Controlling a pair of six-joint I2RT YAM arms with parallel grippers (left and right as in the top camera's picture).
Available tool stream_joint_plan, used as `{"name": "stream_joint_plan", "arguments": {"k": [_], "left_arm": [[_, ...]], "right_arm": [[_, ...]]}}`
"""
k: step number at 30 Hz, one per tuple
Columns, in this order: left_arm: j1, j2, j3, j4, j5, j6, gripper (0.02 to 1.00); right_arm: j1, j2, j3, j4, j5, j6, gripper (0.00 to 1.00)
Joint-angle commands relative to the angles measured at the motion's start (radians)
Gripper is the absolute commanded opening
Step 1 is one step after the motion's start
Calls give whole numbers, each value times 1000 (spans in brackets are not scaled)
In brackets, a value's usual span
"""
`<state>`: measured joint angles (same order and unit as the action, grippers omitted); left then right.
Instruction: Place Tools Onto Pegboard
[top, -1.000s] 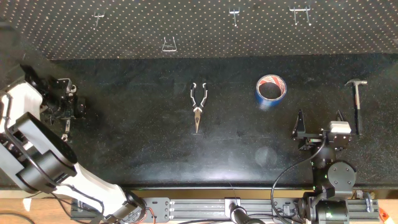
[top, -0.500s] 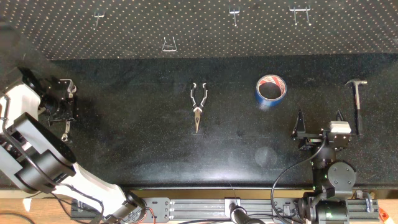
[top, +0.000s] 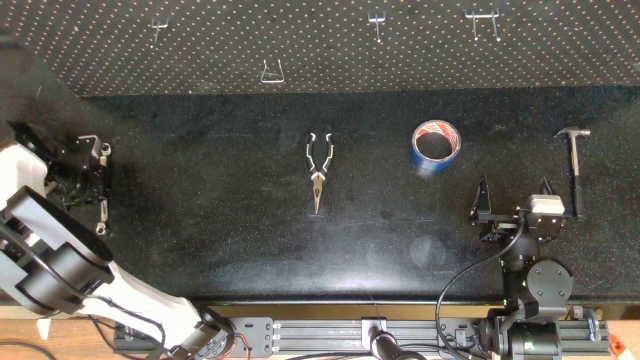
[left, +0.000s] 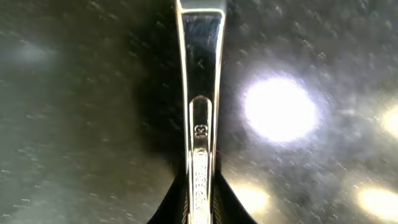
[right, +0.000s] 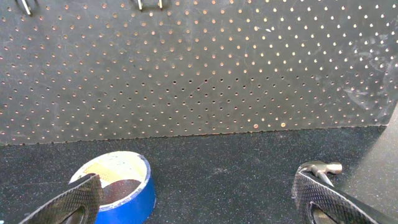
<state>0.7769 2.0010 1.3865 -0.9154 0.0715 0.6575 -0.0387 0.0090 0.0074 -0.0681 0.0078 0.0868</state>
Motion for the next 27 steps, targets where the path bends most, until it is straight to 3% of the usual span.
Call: {"name": "stream_joint_plan", "arguments": {"k": [1, 4, 5, 7, 11, 16, 19, 22, 27], "left_arm": [[-80, 0, 210, -218, 31, -1, 29], [-139, -106, 409, -304, 31, -83, 27], [-149, -361, 433, -405, 27, -11, 29], [-147, -573, 399, -552, 31, 32, 29], [-150, -908, 146, -589, 46, -13, 29], [-150, -1155, -158, -314, 43, -202, 29], [-150, -1210, -309, -53, 106, -377, 29], [-151, -1146, -386, 151, 109, -472, 29], [-151, -965, -389, 372, 119, -504, 29]], "right_arm": [[-6, -4, -3, -6, -9, -17, 1000], [-6, -4, -3, -6, -9, -17, 1000], [-6, -4, -3, -6, -9, -17, 1000], [-6, -4, -3, -6, -9, -18, 1000], [-6, -4, -3, -6, -9, -17, 1000], [-6, -4, -3, -6, -9, -17, 1000], [-6, -4, -3, -6, -9, -17, 1000], [-6, -4, -3, -6, -9, -17, 996], [-6, -4, -3, -6, -9, -17, 1000]]}}
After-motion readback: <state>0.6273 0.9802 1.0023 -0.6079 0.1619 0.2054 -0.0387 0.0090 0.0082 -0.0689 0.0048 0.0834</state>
